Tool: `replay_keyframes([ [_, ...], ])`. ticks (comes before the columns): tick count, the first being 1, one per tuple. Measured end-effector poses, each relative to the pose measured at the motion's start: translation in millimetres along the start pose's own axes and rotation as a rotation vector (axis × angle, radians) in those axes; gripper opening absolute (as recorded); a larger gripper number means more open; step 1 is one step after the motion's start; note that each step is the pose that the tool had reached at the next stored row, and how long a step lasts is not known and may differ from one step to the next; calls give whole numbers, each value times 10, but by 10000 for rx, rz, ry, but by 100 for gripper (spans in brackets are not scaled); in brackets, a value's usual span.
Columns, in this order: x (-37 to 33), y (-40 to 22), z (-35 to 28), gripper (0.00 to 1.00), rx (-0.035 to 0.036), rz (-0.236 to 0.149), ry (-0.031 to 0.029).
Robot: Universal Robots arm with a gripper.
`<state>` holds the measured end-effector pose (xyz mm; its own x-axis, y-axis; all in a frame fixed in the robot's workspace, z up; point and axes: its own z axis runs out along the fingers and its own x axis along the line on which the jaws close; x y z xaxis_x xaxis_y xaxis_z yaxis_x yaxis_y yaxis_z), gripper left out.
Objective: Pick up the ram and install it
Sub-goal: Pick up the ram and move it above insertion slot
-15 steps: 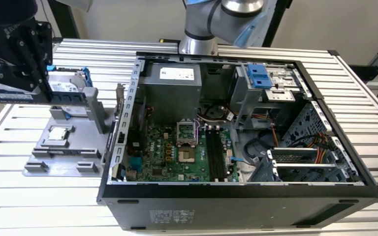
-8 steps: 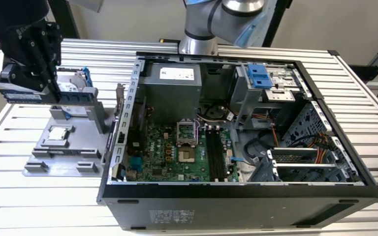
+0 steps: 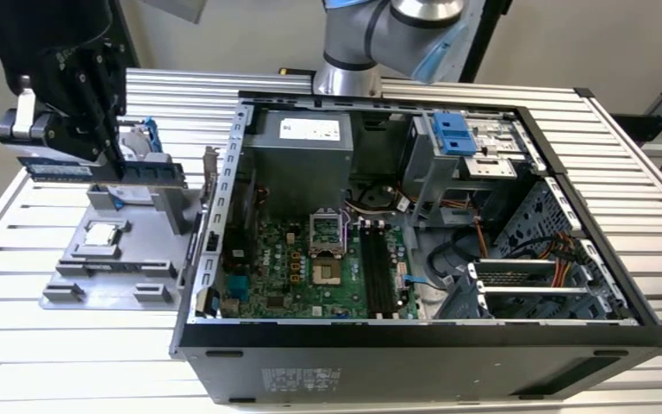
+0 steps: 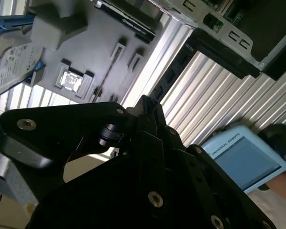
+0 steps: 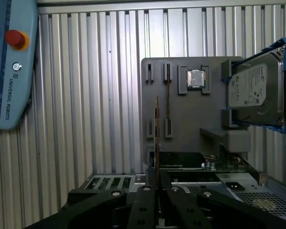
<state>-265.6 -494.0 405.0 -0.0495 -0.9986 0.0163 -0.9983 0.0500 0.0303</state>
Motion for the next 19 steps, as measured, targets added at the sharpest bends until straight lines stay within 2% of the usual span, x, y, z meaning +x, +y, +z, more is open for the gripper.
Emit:
replay_keyframes([
  [19, -14, -351, -11, 0, -18, -1, 1],
])
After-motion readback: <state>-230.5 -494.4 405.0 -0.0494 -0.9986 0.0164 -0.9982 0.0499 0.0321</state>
